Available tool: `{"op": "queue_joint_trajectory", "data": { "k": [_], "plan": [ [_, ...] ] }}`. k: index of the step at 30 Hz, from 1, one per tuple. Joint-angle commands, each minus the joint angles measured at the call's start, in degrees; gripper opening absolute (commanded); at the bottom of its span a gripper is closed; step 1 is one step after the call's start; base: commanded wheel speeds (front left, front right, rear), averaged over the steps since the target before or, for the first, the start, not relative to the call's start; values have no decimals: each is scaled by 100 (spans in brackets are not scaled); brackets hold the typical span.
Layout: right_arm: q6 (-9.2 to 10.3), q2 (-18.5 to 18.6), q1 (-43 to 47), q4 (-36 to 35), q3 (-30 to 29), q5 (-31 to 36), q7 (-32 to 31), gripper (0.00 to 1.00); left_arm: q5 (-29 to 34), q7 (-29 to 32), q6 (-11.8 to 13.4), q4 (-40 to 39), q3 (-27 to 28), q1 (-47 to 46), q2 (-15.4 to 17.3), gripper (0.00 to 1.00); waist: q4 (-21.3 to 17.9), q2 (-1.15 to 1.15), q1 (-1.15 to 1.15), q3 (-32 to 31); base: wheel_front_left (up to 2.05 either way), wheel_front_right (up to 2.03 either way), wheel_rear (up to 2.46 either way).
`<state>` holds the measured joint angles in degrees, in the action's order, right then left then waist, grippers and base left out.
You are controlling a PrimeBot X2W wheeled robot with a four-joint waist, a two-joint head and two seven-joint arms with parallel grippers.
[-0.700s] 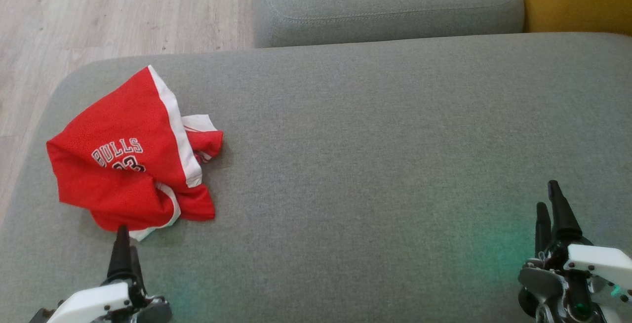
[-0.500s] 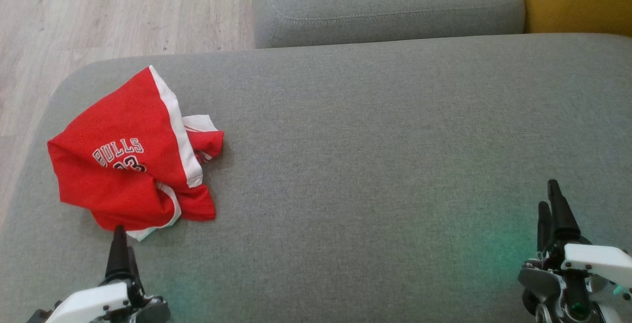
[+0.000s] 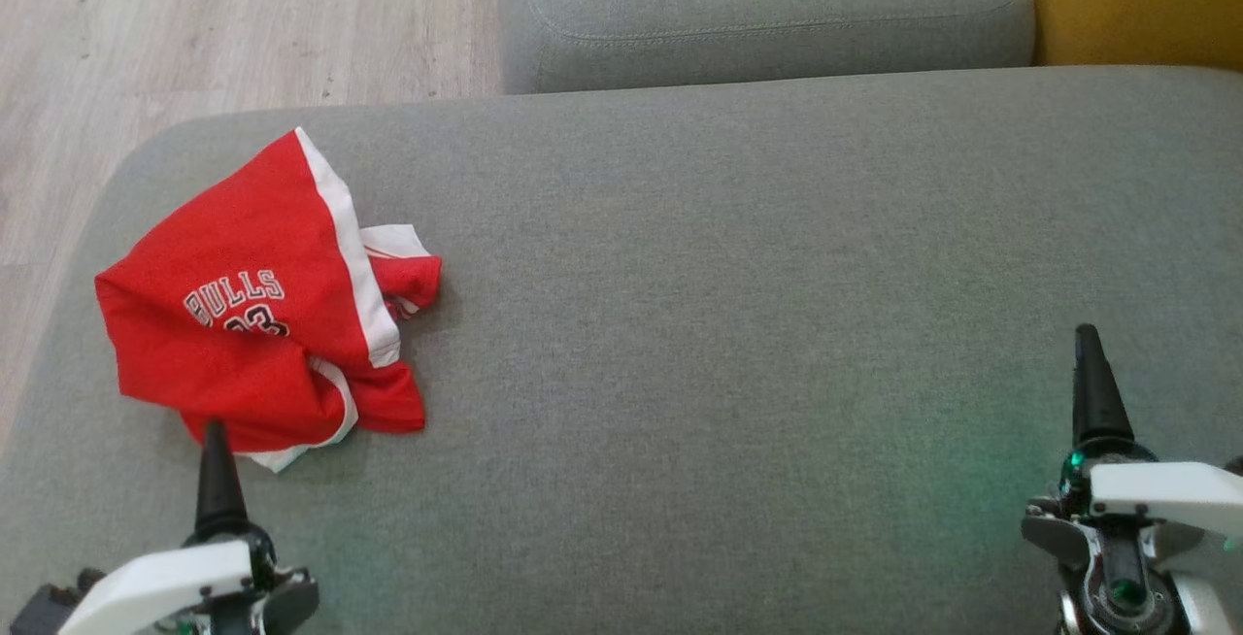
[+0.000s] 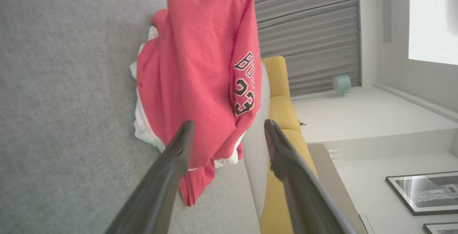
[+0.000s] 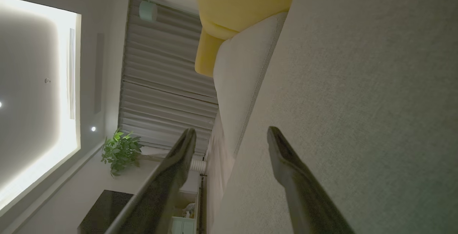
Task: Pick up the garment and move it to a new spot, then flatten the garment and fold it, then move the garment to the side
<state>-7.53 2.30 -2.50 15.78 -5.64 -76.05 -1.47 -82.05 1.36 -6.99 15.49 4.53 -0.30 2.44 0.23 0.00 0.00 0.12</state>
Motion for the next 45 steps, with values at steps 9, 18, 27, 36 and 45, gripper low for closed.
{"op": "queue_joint_trajectory", "data": {
  "k": [9, 18, 27, 36, 45],
  "plan": [
    [1, 32, -225, -598, 232, 1273, 230, 100, 1277, -210, 355, -850, -48, -231, 25, 100, -9, 0, 0, 22, 0, 0, 0],
    [2, 35, -205, -853, 461, 2383, 382, 100, 2542, -363, 600, -1097, -495, -260, 27, 100, -18, 0, 0, 25, 0, 0, 0],
    [2, 38, -185, -915, 667, 3226, 534, 100, 3553, -516, 761, -1274, -944, -327, 153, 100, -28, 0, 0, 19, 0, 0, 0],
    [2, 40, -179, -1004, 841, 3986, 686, 100, 4157, -669, 989, -1353, -1351, -395, 320, 100, -67, 0, 0, 24, 0, 0, 0],
    [3, 43, -178, -1128, 928, 4740, 838, 100, 4905, -822, 1112, -1314, -1778, -581, 519, 100, -79, 0, 0, 52, 0, 0, 0]
  ]
}}
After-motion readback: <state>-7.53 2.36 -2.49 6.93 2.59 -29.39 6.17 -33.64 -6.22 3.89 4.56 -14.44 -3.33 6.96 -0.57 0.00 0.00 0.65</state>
